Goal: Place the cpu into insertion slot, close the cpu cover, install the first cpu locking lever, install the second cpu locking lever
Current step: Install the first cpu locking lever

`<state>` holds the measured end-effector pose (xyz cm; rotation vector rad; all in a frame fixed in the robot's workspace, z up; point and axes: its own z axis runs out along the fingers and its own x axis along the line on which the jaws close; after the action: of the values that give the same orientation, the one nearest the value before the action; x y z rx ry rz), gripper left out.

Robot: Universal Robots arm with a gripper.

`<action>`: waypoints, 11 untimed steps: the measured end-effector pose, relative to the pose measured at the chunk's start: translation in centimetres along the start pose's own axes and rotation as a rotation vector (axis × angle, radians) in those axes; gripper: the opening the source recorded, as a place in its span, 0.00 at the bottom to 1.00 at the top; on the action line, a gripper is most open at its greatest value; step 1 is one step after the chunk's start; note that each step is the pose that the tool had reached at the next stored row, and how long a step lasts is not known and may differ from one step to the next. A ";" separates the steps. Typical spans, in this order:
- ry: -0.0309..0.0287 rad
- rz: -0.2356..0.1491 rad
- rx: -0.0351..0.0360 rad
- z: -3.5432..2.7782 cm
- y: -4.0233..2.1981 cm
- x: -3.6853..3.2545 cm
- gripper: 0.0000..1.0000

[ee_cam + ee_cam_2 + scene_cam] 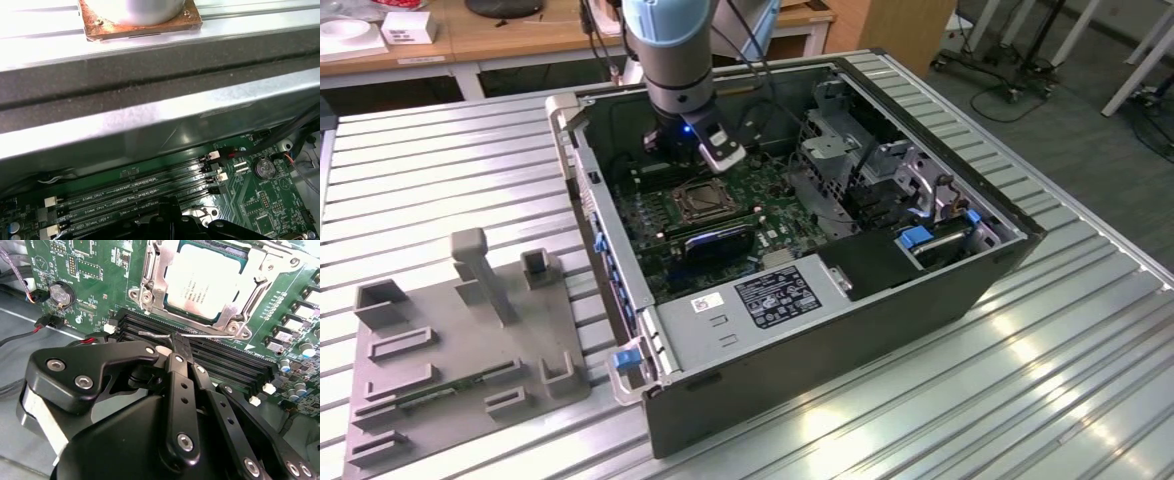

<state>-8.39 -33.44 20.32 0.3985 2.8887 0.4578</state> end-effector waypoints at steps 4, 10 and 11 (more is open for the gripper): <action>-0.0004 0.001 0.0001 0.02 0.06 0.04 0.11; -0.0022 0.006 0.0013 0.04 0.05 0.05 0.11; -0.0027 0.007 0.0016 0.07 0.04 0.05 0.11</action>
<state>-8.41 -33.37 20.26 0.4097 2.8861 0.4557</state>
